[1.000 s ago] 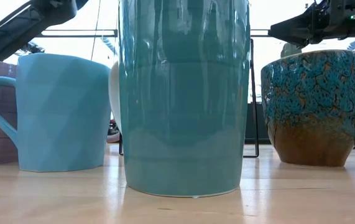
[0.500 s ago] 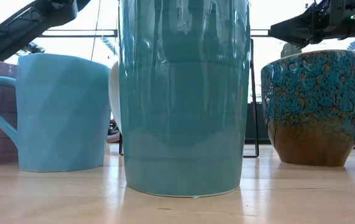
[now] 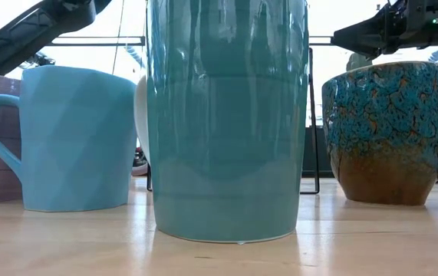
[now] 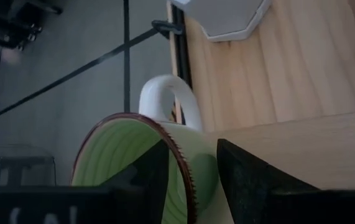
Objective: Place coffee mugs
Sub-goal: Put the green mug on the shelf, then put the top purple mug on the shelf
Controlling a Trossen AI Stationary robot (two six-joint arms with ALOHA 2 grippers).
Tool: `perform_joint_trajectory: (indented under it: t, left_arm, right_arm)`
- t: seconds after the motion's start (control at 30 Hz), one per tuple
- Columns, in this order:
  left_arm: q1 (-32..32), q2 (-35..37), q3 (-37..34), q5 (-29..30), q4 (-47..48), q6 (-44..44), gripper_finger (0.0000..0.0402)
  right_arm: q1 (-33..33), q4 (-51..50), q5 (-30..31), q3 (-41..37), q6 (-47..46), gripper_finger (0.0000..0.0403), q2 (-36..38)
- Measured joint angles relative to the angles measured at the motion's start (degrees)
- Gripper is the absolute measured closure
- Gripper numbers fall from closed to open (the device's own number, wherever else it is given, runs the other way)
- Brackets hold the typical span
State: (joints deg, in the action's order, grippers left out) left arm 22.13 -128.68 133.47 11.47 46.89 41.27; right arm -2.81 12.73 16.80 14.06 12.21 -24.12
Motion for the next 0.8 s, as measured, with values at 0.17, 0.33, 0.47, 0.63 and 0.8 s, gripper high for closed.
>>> perform_joint_trajectory:
  t: [0.17, 0.33, 0.47, 0.63, 0.8]
  left_arm:
    - [-0.2, 0.1, 0.0, -1.3, 0.1, -0.9, 0.0232]
    - [-0.6, 0.1, 0.0, -0.1, 0.1, -1.4, 0.0186]
    - [-0.6, 0.1, 1.4, 0.4, 0.9, -2.3, 0.0169]
    - [-1.2, 1.6, 1.5, 0.7, 0.2, -1.9, 0.0167]
    - [-1.2, 4.2, 1.5, 0.7, 1.1, -3.1, 0.0172]
  right_arm:
    - [0.0, 0.0, 0.0, 0.0, 0.0, 0.0245, 0.0]
    - [0.0, 0.0, 0.0, 0.0, 0.0, 0.0245, 0.0]
    - [0.0, 0.0, 0.0, 0.0, 0.0, 0.0245, 0.0]
    - [0.0, 0.0, 0.0, 0.0, 0.0, 0.0245, 0.0]
    - [0.0, -0.1, -0.2, 0.0, 0.0, 0.0245, 0.0]
